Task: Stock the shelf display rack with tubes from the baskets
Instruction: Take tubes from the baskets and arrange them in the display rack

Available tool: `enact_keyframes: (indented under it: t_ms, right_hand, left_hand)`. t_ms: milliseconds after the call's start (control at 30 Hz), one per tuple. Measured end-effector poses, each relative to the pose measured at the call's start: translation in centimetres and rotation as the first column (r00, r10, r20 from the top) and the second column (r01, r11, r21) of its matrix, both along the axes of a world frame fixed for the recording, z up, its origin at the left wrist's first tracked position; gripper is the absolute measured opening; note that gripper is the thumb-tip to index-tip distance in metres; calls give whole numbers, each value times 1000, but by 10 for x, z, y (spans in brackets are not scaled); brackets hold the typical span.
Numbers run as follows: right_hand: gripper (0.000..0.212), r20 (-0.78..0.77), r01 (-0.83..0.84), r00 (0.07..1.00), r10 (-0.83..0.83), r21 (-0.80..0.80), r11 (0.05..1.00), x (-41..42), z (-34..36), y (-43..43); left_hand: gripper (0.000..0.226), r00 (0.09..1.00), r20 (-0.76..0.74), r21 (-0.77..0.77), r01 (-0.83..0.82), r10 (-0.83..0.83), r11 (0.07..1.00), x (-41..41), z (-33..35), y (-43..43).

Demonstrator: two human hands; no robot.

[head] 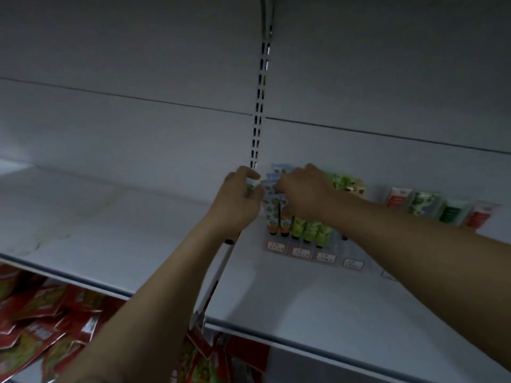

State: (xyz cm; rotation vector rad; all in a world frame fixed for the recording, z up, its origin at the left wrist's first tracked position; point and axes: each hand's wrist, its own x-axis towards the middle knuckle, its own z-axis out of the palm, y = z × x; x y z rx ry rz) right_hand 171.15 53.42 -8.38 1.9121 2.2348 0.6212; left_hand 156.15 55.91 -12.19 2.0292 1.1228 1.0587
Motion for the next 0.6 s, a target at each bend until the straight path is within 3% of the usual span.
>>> enact_keyframes:
  t_ms: [100, 200, 333, 467, 600]
  right_hand:
    - [26, -68, 5, 998, -5, -10, 1000, 1, 0, -6]
    - [32, -184, -19, 983, 22, 18, 1000, 6, 3, -13]
    - [42, -251, -12, 968, 19, 31, 999, 14, 11, -22]
    - [38, -333, -8, 943, 23, 46, 999, 18, 6, -27]
    - [39, -351, -7, 936, 19, 37, 999, 19, -3, -31]
  left_hand:
    - [38, 992, 117, -97, 48, -37, 994, -15, 9, -4]
    - [42, 964, 261, -45, 56, -42, 997, -17, 10, -9]
    - [22, 924, 378, -56, 88, -60, 995, -11, 6, -9]
    - [21, 979, 190, -3, 78, -76, 997, -1, -7, -12]
    - [22, 986, 159, 72, 29, -41, 997, 1, -5, -13]
